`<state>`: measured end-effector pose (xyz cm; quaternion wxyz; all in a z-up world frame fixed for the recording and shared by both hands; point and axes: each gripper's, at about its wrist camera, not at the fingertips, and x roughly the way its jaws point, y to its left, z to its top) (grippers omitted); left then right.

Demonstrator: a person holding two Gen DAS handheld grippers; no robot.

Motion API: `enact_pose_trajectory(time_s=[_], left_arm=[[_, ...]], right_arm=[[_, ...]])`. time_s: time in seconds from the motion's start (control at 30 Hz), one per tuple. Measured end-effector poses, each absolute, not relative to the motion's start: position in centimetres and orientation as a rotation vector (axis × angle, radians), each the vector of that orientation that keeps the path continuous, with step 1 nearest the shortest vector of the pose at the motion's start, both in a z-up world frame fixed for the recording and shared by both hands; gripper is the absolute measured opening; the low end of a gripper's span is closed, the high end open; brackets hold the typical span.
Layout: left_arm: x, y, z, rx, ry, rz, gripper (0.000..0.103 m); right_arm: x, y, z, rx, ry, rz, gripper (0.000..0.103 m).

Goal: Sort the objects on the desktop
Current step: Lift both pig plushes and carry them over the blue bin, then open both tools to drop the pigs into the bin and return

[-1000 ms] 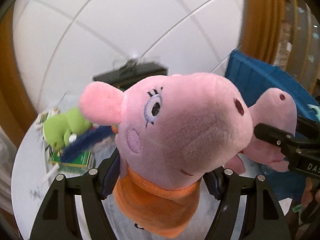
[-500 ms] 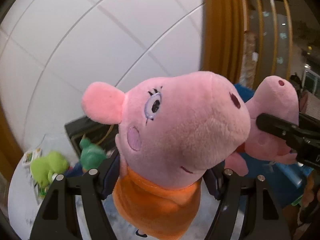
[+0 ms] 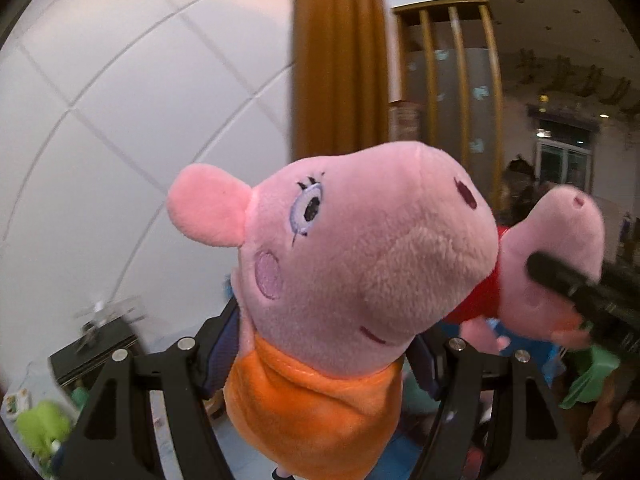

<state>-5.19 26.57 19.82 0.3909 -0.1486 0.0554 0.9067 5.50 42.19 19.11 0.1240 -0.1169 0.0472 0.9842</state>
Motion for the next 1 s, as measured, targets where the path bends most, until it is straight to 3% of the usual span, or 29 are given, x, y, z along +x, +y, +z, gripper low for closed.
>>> enact_pose_trajectory(time_s=[0.33,0.53,0.7,0.77,0.83,1.0], left_arm=[[-6.6,38.8,14.5,-0.614,0.368,2.201,0.072],[-5.7,40.7,12.8,-0.616,0.457,2.223,0.077],[-5.2,40.9,12.9,-0.616,0.415,2.236,0.078],[-4.9,40.5,13.2,-0.593,0.388,2.247,0.079],[-4.9,40.0,13.6,-0.569,0.360,2.264,0.081],[-4.5,37.6,14.6,-0.530,0.308,2.308,0.089]], right_arm=[[3.9,51.9,14.3,-0.603,0.242,2.750,0.062],[2.7,54.5,11.6,-0.735,0.275,2.751,0.065],[2.3,55.1,11.1,-0.762,0.264,2.744,0.069],[2.3,55.0,10.9,-0.776,0.252,2.739,0.072],[2.2,55.5,11.0,-0.774,0.244,2.742,0.086],[3.0,55.3,11.6,-0.744,0.217,2.750,0.101]])
